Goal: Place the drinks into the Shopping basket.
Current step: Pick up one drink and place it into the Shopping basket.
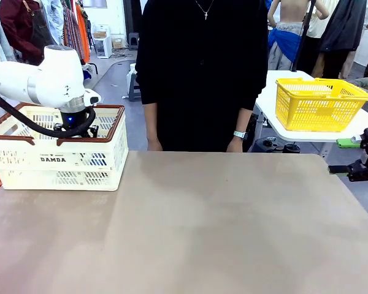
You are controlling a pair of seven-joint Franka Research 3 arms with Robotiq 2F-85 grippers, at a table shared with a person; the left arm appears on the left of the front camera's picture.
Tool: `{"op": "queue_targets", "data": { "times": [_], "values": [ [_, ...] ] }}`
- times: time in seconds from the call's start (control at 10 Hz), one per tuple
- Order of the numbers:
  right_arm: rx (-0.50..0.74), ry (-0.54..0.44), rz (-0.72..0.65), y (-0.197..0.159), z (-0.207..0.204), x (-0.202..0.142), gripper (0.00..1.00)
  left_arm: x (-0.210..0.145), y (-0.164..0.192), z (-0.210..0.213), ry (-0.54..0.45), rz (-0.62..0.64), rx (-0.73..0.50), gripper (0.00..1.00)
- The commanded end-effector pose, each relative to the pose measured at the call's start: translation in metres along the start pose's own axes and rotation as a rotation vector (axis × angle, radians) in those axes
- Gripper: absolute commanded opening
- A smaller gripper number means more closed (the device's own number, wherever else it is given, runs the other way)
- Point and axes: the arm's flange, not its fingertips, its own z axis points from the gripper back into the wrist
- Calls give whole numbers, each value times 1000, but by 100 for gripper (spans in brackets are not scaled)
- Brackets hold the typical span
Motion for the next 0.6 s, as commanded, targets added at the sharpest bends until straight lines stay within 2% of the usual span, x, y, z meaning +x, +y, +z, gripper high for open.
{"op": "queue_targets", "data": {
  "times": [0.0,0.1,0.5],
  "values": [
    [-5,15,6,3,2,1,100,5,1,2,-17,30,-21,51],
    [-5,15,6,3,2,1,100,5,1,3,-14,30,-20,100],
    [-5,15,6,3,2,1,100,0,6,18,-45,50,-31,100]
  ]
}}
